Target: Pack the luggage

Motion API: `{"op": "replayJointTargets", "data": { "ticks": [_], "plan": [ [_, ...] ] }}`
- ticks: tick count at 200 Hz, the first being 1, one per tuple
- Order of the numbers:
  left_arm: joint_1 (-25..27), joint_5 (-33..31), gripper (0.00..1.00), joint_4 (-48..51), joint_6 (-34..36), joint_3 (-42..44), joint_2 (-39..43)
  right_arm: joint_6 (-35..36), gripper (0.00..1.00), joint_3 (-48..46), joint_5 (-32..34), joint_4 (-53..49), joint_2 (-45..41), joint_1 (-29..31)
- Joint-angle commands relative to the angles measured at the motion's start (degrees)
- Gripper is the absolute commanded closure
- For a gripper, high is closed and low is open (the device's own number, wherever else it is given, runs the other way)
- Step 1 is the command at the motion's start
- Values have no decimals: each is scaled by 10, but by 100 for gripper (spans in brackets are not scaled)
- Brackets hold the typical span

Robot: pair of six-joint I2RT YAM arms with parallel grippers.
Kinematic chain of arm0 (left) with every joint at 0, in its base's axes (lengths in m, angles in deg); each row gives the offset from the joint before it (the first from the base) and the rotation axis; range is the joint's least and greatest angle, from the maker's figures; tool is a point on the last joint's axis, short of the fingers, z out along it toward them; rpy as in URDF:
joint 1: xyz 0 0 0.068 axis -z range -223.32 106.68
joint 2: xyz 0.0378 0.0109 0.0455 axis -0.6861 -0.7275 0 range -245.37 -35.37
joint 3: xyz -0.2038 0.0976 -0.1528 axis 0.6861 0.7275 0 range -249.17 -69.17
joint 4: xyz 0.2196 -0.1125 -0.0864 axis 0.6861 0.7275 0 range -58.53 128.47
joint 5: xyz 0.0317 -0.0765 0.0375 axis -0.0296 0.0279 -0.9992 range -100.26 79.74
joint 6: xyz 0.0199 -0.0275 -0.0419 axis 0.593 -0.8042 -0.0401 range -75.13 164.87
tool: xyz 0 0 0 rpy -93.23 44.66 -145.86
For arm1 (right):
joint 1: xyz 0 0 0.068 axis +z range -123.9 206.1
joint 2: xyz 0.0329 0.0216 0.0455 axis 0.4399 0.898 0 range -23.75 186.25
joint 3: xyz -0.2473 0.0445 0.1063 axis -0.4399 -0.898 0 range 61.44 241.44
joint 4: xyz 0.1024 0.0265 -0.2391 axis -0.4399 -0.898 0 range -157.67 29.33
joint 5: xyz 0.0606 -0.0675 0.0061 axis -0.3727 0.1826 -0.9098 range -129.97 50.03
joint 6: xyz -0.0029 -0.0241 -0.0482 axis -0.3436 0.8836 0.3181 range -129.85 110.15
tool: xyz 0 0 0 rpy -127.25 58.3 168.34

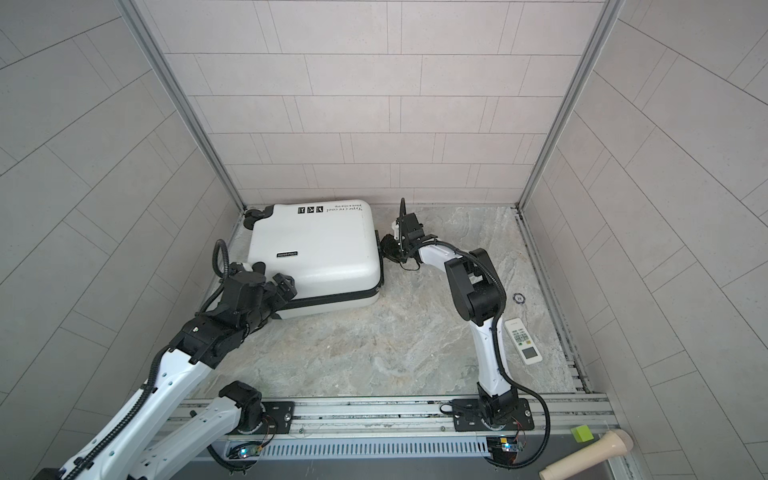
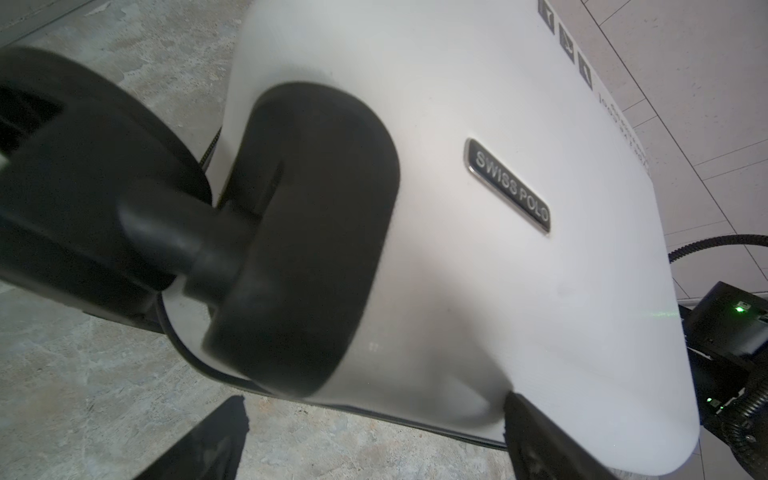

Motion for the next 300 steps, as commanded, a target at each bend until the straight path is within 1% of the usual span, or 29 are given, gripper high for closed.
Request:
{"op": "replayJointTargets", "data": {
  "ticks": [1, 10, 66, 101, 141, 163, 188, 199, 207, 236, 255, 269, 300],
  "plan": [
    [-9, -22, 2, -4, -4, 13, 0, -10, 72, -18, 11, 0, 15, 10],
    [-11, -22, 2, -9, -1, 13, -18, -12, 78, -31, 14, 6, 5, 10],
    [-28, -1, 2, -70, 13, 14, -65, -21, 100, -153, 30, 42, -82, 9],
    [-36, 19, 2, -114, 21, 4, -109, -45, 100, -261, 50, 79, -159, 9],
    [-41, 41, 2, -160, 32, -11, -158, -93, 100, -383, 73, 136, -249, 19],
    [-45, 53, 3, -179, 38, -25, -187, -111, 100, -438, 99, 142, -303, 40],
    [-50, 65, 3, -200, 47, -41, -218, -118, 100, -478, 135, 125, -358, 77],
    [-53, 71, 3, -206, 51, -50, -233, -115, 93, -488, 153, 106, -382, 94],
    [-55, 74, 3, -209, 55, -56, -242, -108, 86, -494, 165, 87, -399, 102],
    [-64, 86, 2, -216, 61, -75, -272, -72, 41, -514, 212, -8, -485, 108],
    [-71, 95, 2, -226, 63, -81, -286, -19, 22, -506, 252, -101, -546, 108],
    [-76, 105, 3, -233, 67, -87, -298, 22, 14, -499, 271, -152, -587, 108],
    [-83, 117, 2, -237, 73, -103, -320, 116, 6, -476, 285, -218, -665, 98]
  ]
}}
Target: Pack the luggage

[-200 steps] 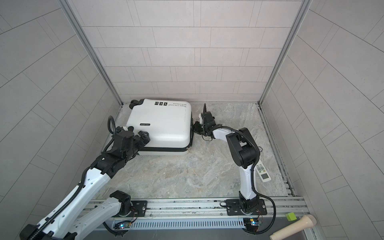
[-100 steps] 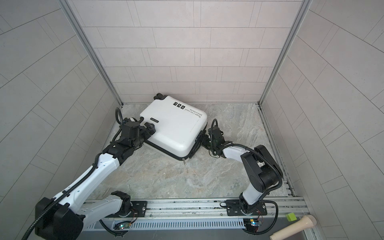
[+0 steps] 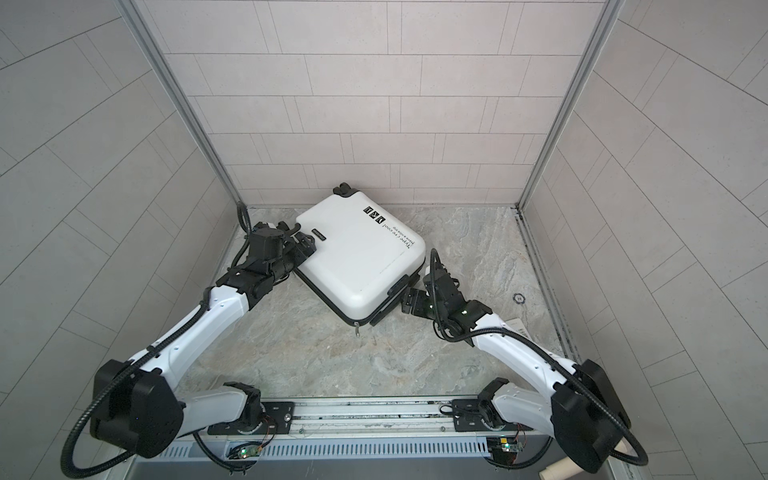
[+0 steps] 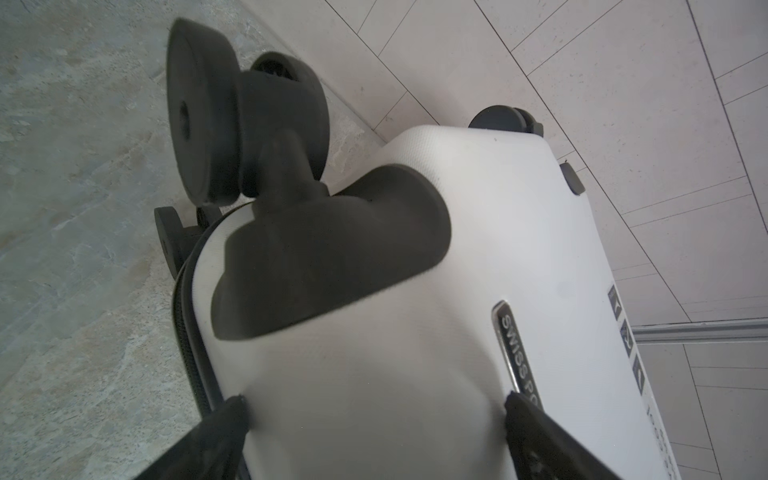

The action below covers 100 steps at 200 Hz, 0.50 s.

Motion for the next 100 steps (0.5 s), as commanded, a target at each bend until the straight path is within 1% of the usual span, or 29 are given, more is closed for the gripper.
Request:
{"op": "replayJointTargets", "data": {
  "ticks": [1, 17, 31, 47, 58, 76, 100],
  "plan": [
    [-6, 14, 3, 26, 22, -5, -33, 101, 5, 26, 37, -95, -46, -8],
    [-8, 18, 3, 20, 24, -9, -37, 131, 2, 48, 33, -104, -68, -31],
    [-10, 23, 2, 17, 25, -14, -42, 156, 1, 77, 3, -101, -68, -67],
    [-13, 29, 2, 18, 30, -23, -50, 175, 0, 118, -31, -92, -46, -118],
    [-13, 31, 2, 18, 32, -27, -57, 182, 0, 145, -58, -76, -18, -154],
    [-14, 35, 2, 16, 34, -36, -71, 175, 0, 195, -116, -36, 50, -205],
    [-14, 46, 2, 16, 35, -49, -90, 154, 0, 280, -193, 7, 165, -238]
  ]
}}
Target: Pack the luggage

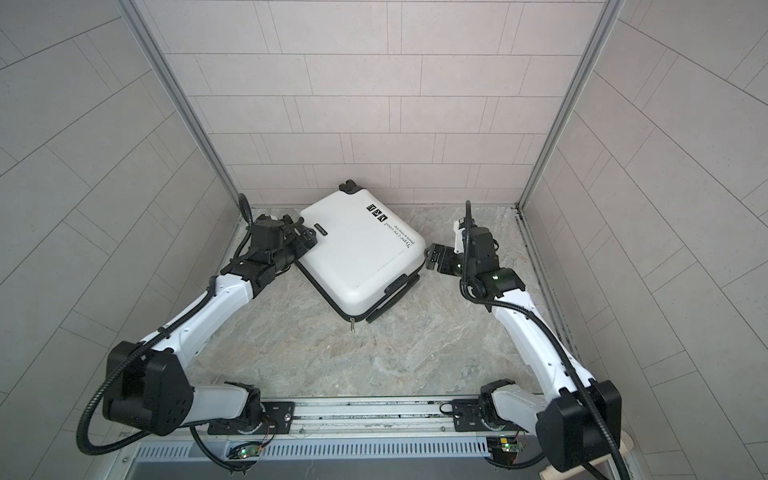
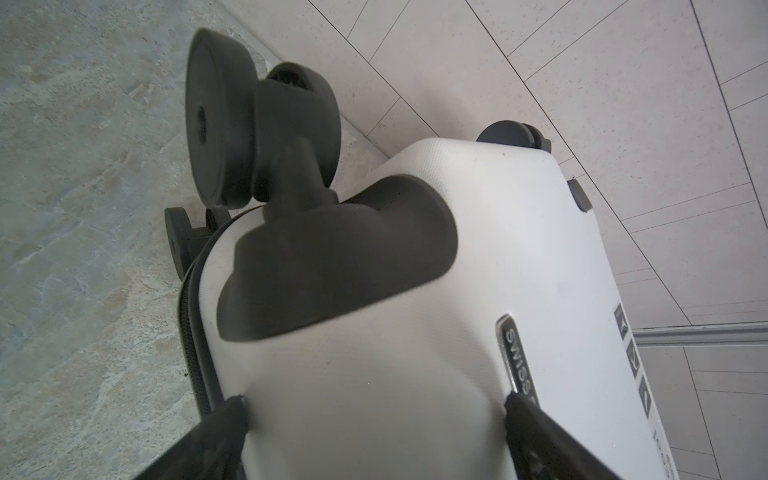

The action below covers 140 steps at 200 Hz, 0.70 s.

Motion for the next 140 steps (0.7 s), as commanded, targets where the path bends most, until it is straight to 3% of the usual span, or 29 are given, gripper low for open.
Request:
{"op": "replayJointTargets", "data": {
  "ticks": [1, 34, 64, 140],
  "plan": [
    [-1, 17, 2, 29, 20, -7, -36, 0, 0, 69, -98, 47, 91, -22],
    [-1, 19, 2, 23, 21, -17, -53, -2, 2, 203, -170, 59, 249, -24],
    [-4, 31, 2, 19, 27, -35, -78, -18, 4, 265, -209, 72, 343, -22],
    [-3, 97, 3, -26, 67, -78, -149, 9, 4, 189, -244, 85, 303, 26]
  ]
}}
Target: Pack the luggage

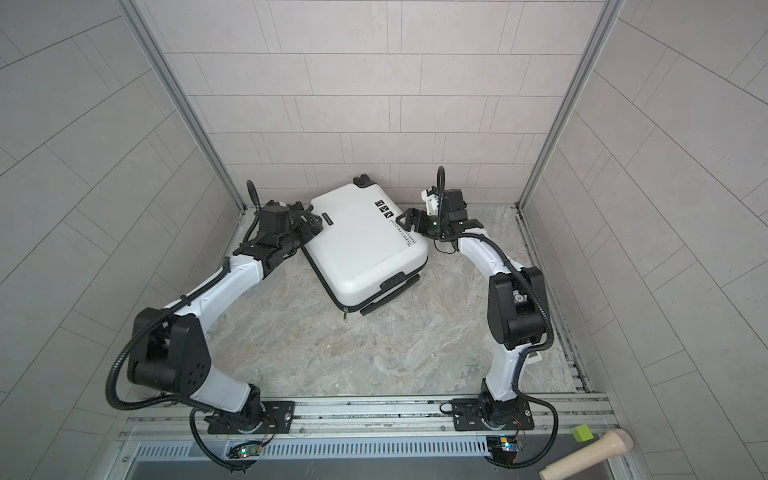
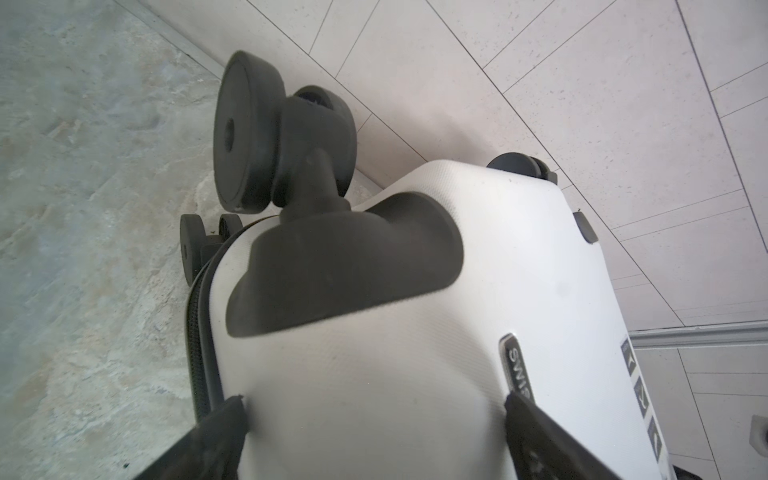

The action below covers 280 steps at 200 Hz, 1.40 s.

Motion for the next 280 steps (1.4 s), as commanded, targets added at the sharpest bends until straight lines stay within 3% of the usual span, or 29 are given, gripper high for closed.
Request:
{"op": "replayJointTargets", "data": {
  "ticks": [1, 87, 114, 166, 224, 280],
  "plan": [
    [10, 62, 3, 25, 33, 0, -41, 18, 4, -43, -25, -22, -36, 22],
    [30, 156, 5, -3, 55, -64, -107, 0, 5, -213, 39, -18, -204, 59],
    [54, 163, 5, -1, 61, -96, -133, 5, 4, -238, 70, -46, -234, 52],
    [81, 148, 6, 20, 73, -143, -160, 7, 4, -248, 71, -79, -252, 6],
    [80, 66, 6, 102, 154, -124, -44, 39, 4, -238, 89, -150, -296, -13],
    [80, -2, 0, 117, 207, 29, 169, 75, 3, -281, 101, -214, -378, -12]
  ]
}}
